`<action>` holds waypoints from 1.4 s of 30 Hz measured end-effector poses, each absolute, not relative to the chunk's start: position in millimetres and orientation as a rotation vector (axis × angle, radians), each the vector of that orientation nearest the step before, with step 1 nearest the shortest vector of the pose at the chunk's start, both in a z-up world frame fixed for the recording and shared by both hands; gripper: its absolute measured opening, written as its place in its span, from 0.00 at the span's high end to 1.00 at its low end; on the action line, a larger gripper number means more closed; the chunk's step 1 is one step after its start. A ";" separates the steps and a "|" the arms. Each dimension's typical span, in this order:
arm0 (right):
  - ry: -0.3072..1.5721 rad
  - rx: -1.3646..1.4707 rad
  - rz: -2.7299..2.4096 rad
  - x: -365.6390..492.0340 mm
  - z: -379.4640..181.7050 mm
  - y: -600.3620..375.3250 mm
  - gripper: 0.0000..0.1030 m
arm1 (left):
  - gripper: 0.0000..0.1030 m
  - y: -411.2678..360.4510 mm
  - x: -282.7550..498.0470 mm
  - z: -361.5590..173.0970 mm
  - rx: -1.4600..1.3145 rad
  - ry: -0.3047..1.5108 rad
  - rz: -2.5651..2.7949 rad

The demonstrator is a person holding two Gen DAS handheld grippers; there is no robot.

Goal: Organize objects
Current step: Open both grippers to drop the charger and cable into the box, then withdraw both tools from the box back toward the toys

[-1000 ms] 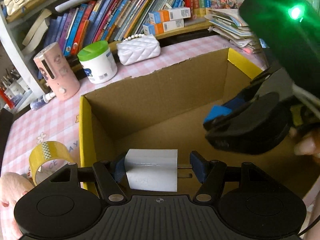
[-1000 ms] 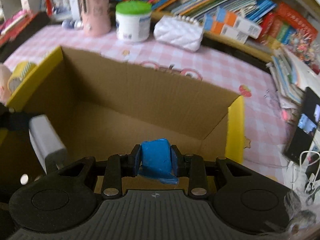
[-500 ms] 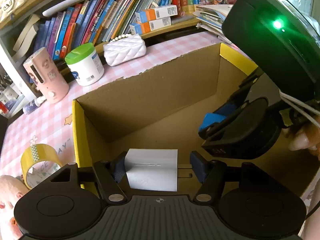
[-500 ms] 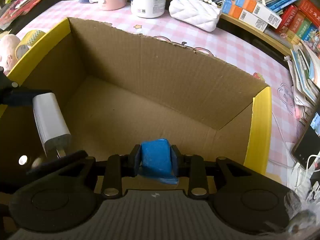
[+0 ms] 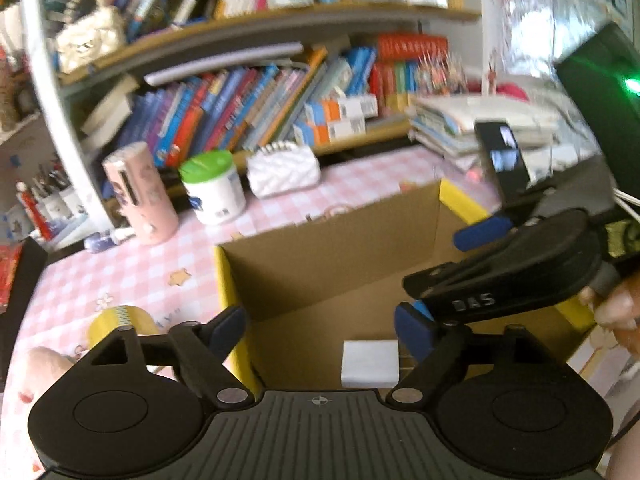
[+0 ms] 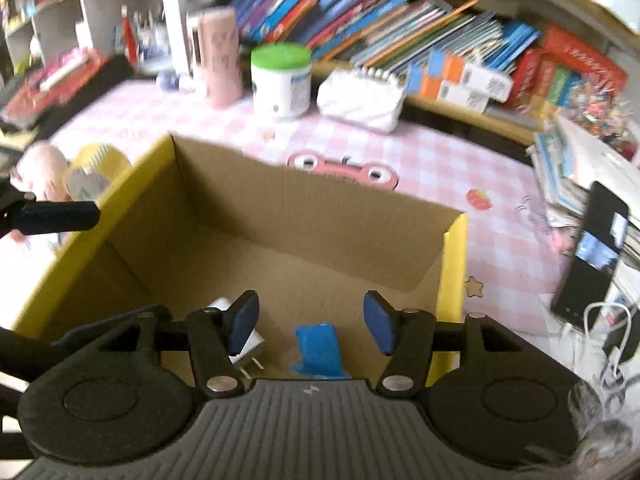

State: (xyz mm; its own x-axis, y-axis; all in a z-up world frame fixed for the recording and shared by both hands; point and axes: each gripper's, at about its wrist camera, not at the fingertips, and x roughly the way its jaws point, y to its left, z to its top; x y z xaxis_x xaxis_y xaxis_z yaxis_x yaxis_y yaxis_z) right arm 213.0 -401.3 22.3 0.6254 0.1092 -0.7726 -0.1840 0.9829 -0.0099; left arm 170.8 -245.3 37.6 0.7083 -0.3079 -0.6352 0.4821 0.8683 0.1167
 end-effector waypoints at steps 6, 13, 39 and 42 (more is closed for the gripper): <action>0.746 -0.037 0.059 167.4 52.8 -400.7 0.40 | 0.12 -218.1 141.2 54.3 0.208 0.583 -0.441; 0.624 0.021 -0.106 104.1 66.4 -383.9 0.40 | 0.11 -183.7 107.2 55.6 0.146 0.545 -0.448; 0.727 0.050 -0.195 7.6 -0.8 -224.4 0.39 | 0.11 -31.4 35.4 -1.6 0.136 0.692 -0.229; 0.737 0.032 -0.151 4.7 -3.0 -202.4 0.39 | 0.11 -13.6 30.4 -2.8 0.123 0.702 -0.196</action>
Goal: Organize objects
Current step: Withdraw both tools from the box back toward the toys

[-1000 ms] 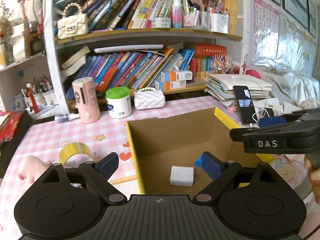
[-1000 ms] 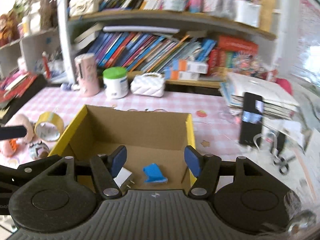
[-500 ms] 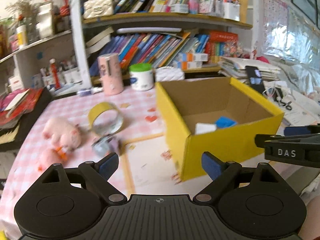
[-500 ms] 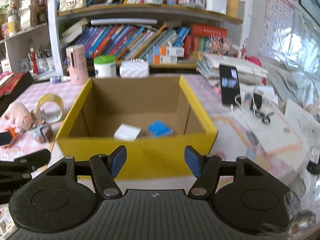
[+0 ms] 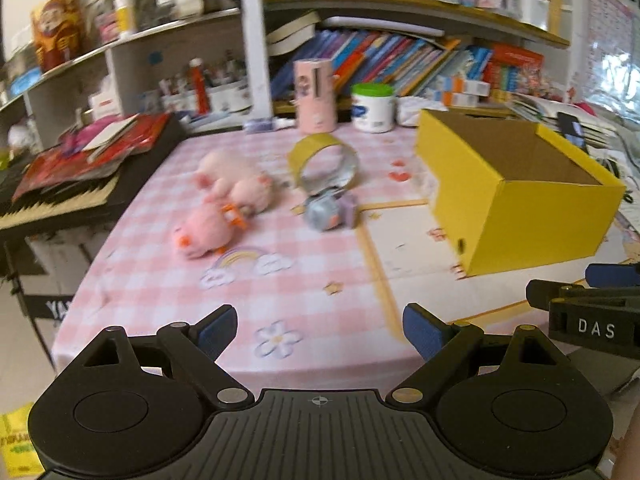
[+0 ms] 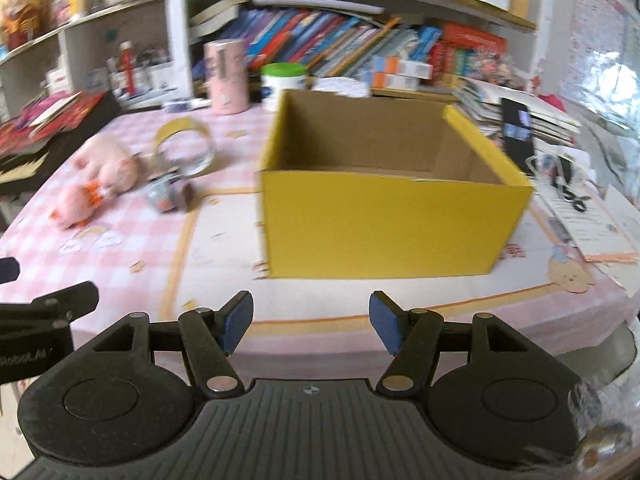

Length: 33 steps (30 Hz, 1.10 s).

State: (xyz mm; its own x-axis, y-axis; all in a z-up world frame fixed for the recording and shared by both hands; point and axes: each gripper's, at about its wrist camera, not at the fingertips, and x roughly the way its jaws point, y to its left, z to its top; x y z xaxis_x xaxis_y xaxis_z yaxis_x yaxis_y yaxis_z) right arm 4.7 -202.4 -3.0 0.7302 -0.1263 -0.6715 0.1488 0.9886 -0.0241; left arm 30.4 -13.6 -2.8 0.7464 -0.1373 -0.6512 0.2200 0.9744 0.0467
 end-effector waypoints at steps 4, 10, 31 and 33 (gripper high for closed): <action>0.740 0.020 -0.109 1.8 -3.5 -179.3 0.39 | 0.11 7.1 23.6 -2.6 0.115 0.702 -0.159; 0.739 0.009 -0.066 1.5 -1.5 -155.0 0.39 | 0.11 29.2 15.5 -0.2 0.116 0.698 -0.114; 0.726 -0.014 -0.027 6.4 7.9 -107.7 0.38 | 0.11 68.5 16.5 3.5 0.078 0.693 -0.092; 0.730 -0.018 -0.025 10.9 8.3 -106.2 0.38 | 0.11 68.9 20.4 2.1 0.070 0.695 -0.088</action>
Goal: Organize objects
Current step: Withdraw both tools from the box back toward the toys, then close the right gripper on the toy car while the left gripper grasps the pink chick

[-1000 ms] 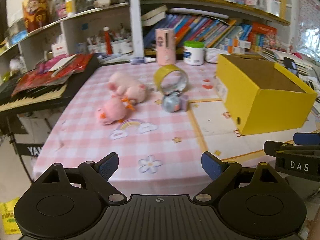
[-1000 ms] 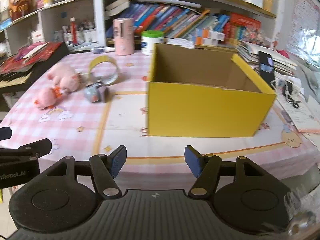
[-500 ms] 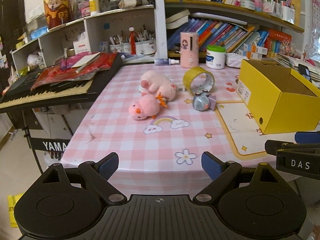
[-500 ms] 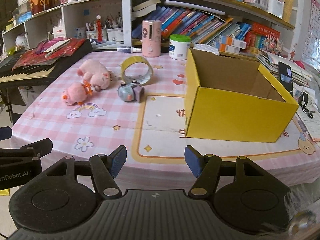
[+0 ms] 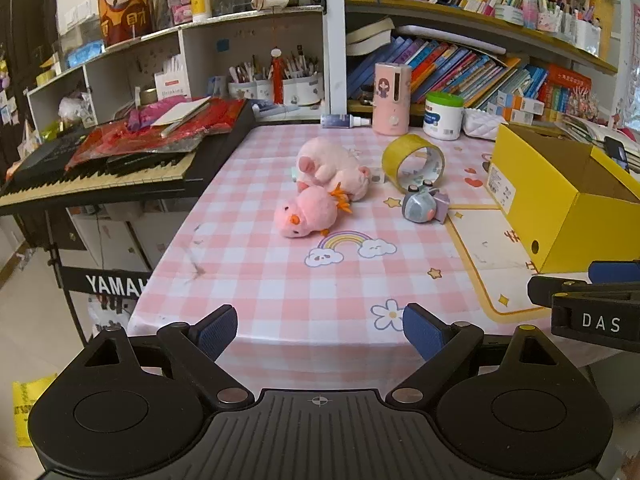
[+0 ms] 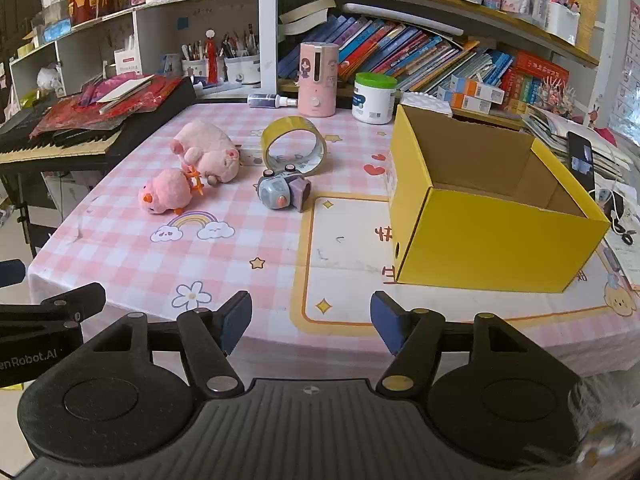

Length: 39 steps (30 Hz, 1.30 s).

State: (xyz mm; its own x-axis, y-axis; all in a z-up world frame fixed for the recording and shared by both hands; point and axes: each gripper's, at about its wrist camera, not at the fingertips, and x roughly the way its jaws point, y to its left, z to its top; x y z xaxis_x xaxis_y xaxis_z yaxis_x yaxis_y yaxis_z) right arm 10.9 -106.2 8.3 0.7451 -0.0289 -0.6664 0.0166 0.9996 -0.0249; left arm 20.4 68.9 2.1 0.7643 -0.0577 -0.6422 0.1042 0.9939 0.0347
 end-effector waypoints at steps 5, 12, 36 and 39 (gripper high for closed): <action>0.735 -0.028 -0.009 24.9 4.9 -105.9 0.38 | 0.11 70.0 35.1 -4.1 0.055 0.705 -0.073; 0.757 -0.018 0.025 69.0 -5.3 -109.7 0.37 | 0.11 68.8 74.0 -7.2 0.050 0.715 -0.033; 0.800 -0.129 0.174 217.3 -42.2 -111.2 0.15 | 0.06 53.2 220.3 -36.0 -0.017 0.799 0.053; 0.813 -0.131 0.184 228.0 -49.0 -111.3 0.15 | 0.06 53.6 230.5 -42.3 -0.029 0.821 0.059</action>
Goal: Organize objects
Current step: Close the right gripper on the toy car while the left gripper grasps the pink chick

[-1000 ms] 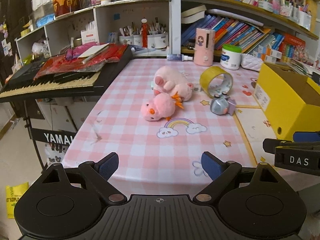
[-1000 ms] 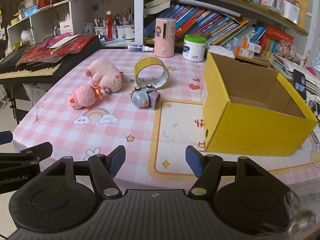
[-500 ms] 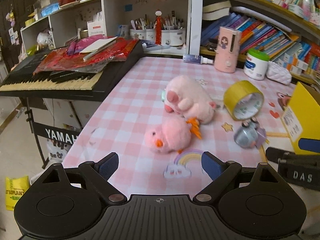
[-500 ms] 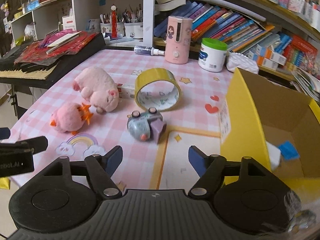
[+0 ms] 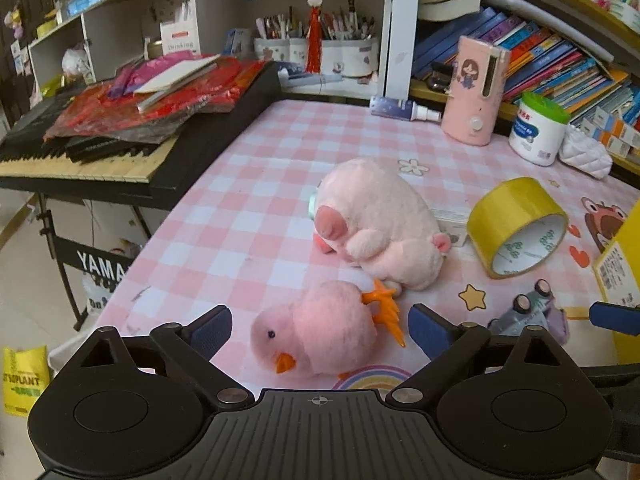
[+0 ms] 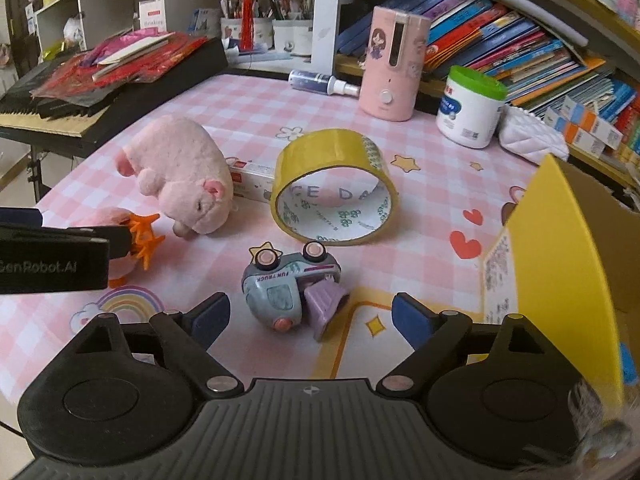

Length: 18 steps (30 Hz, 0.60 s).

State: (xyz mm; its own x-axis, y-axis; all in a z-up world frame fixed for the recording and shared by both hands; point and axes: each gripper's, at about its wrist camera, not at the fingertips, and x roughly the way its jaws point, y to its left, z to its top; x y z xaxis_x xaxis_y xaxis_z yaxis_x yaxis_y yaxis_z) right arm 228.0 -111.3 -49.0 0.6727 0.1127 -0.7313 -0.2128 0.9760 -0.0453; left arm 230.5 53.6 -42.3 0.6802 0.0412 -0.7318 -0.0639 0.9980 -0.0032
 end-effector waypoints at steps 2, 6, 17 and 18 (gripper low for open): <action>0.820 -0.131 0.192 234.4 -53.3 -111.3 0.15 | 0.06 53.2 236.1 -46.9 -0.030 0.834 0.066; 0.831 -0.142 0.211 245.3 -60.7 -109.0 0.15 | 0.06 54.6 244.6 -55.0 -0.055 0.857 0.078; 0.863 -0.117 0.244 262.7 -70.8 -106.0 0.37 | 0.14 55.3 258.7 -71.4 -0.105 0.918 0.098; 0.860 -0.117 0.241 262.4 -70.8 -105.9 0.39 | 0.15 55.0 258.3 -70.6 -0.099 0.916 0.092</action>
State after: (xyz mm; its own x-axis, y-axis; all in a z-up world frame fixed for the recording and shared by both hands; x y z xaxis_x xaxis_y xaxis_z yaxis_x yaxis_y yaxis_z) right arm 262.4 -105.9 -70.8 0.6272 0.1625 -0.7617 -0.2567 0.9665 -0.0052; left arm 258.3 55.0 -70.6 0.6055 0.0371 -0.7950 -0.1215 0.9915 -0.0462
